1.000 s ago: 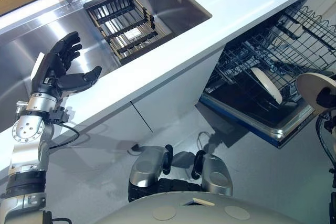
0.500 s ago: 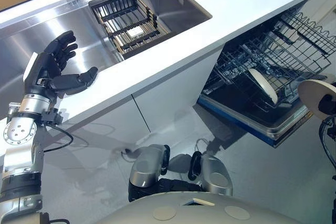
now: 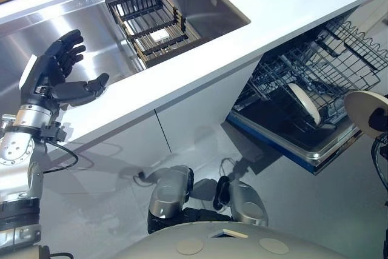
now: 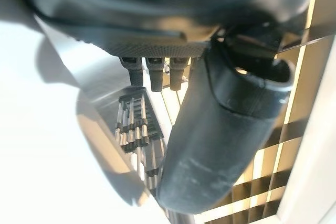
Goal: Pick up plates and place into dishwasher.
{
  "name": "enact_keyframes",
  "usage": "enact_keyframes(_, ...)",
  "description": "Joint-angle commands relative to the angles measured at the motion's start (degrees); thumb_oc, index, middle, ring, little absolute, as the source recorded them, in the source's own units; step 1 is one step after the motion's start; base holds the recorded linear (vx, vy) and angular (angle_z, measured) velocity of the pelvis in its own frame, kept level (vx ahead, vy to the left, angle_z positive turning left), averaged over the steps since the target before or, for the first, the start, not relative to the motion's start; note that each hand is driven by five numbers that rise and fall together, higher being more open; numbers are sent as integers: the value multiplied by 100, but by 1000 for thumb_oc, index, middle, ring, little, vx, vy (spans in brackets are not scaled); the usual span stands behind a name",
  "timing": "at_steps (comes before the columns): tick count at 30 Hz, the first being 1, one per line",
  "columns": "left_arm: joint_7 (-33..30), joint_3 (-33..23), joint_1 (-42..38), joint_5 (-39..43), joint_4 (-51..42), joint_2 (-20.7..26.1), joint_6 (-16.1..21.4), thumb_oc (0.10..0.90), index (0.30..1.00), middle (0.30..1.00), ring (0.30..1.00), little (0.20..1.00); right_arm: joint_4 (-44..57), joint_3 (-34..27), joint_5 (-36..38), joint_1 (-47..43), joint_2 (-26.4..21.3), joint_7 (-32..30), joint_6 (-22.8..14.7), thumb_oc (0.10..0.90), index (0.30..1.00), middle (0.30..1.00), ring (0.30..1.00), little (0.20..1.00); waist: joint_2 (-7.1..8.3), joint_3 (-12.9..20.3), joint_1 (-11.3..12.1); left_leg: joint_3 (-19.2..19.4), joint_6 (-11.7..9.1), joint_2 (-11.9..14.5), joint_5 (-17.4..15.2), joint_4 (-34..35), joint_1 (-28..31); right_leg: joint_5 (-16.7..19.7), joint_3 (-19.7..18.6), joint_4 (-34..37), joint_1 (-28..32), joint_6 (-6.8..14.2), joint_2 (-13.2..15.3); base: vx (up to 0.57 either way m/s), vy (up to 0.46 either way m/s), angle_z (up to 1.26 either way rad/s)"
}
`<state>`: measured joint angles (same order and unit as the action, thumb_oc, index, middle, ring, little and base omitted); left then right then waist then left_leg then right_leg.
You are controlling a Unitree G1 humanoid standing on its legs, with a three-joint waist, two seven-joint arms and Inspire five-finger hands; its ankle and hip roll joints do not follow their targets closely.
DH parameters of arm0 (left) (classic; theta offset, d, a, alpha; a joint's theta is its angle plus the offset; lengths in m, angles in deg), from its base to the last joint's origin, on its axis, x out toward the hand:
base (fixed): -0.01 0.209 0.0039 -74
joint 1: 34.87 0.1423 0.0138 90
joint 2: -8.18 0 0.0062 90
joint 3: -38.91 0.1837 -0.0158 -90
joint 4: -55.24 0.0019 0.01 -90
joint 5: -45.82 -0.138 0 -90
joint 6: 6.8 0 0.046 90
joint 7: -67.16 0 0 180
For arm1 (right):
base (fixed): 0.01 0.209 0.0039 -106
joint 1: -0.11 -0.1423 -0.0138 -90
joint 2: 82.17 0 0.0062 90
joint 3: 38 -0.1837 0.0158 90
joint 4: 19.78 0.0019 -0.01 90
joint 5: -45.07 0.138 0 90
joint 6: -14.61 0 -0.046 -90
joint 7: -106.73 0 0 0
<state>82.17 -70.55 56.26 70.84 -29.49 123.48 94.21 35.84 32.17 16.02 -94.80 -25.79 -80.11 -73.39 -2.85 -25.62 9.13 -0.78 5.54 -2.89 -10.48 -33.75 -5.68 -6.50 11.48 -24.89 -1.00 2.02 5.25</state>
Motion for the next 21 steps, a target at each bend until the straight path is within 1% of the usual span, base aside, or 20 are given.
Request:
enact_keyframes(1, -199, -204, 163, 439, 3, 543, 335, 800, 900, 900, 900, 900, 19, 50, 246, -711, -699, -612, -51, 100, 300, 300, 300, 200, 201, 712, 162, 70, 17, 41, 862, 1458, -124, 698, -114, -720, -705, 406, -16, -73, -44, 5)
enact_keyframes(7, -295, -85, -7, 478, 75, 637, 418, 800, 900, 900, 900, 900, -38, 212, 397, -821, -656, -748, -60, 100, 300, 300, 300, 200, 314, 813, 198, -5, 41, 4, 729, 1590, -20, 670, -89, -654, -620, 403, -74, -64, -36, 2)
enact_keyframes(10, -341, -40, -77, 485, 90, 665, 474, 800, 900, 900, 900, 900, -36, 268, 490, -848, -633, -820, -78, 100, 300, 300, 300, 200, 356, 897, 221, -55, 50, 11, 630, 1621, 27, 612, -89, -796, -573, 392, -87, -80, -8, 3)
enact_keyframes(12, -403, 26, -150, 549, 135, 681, 570, 800, 900, 900, 900, 900, -24, 335, 608, -910, -672, -896, -30, 100, 300, 300, 300, 200, 378, 958, 250, -104, 60, 7, 468, 1489, 10, 578, -95, -1142, -552, 348, -63, -110, 9, 2)
enact_keyframes(14, -451, 74, -215, 539, 143, 685, 574, 800, 900, 900, 900, 900, -24, 377, 668, -983, -692, -892, 4, 100, 300, 300, 300, 200, 395, 1003, 284, -114, 68, 30, 369, 1390, -1, 713, -6, -1480, -578, 327, 7, -59, 6, 4)
enact_keyframes(16, -556, 176, -323, 471, 139, 606, 526, 800, 900, 900, 900, 900, -43, 456, 729, -1124, -697, -875, 44, 100, 300, 300, 300, 200, 335, 956, 256, -84, 149, 99, 304, 1291, 47, 875, 1, -2329, -839, 338, 88, 16, 0, 8)
enact_keyframes(17, -610, 246, -395, 454, 143, 565, 468, 800, 900, 900, 900, 900, -110, 506, 781, -1224, -734, -864, 20, 100, 300, 300, 300, 200, 330, 898, 212, -53, 187, 105, 271, 1237, 81, 923, -46, -2507, -1004, 368, 104, 69, -54, 6)
enact_keyframes(18, -682, 321, -475, 444, 122, 544, 392, 800, 900, 900, 900, 900, -172, 531, 810, -1330, -786, -804, -27, 100, 300, 300, 300, 200, 350, 833, 170, -20, 216, 88, 229, 1164, 98, 997, -76, -2480, -1139, 390, 130, 81, -99, 4)
enact_keyframes(19, -765, 407, -583, 454, 134, 516, 333, 800, 900, 900, 900, 900, -246, 571, 819, -1463, -882, -725, -73, 100, 300, 300, 300, 200, 383, 742, 131, 8, 221, 40, 158, 1020, 81, 1055, -98, -2299, -1177, 425, 157, 116, -175, -14)
enact_keyframes(20, -843, 525, -685, 476, 125, 536, 261, 800, 900, 900, 900, 900, -343, 652, 988, -1604, -999, -680, -102, 100, 300, 300, 300, 200, 452, 626, 84, 16, 219, -24, 49, 828, 66, 1230, -155, -1906, -1193, 476, 171, 172, -225, -3)
enact_keyframes(21, -983, 647, -767, 488, 93, 559, 203, 800, 900, 900, 900, 900, -374, 712, 1172, -1763, -1096, -614, -123, 100, 300, 300, 300, 200, 485, 491, 16, 17, 187, -60, -30, 634, 68, 1378, -212, -1521, -1215, 522, 167, 161, -200, 14)
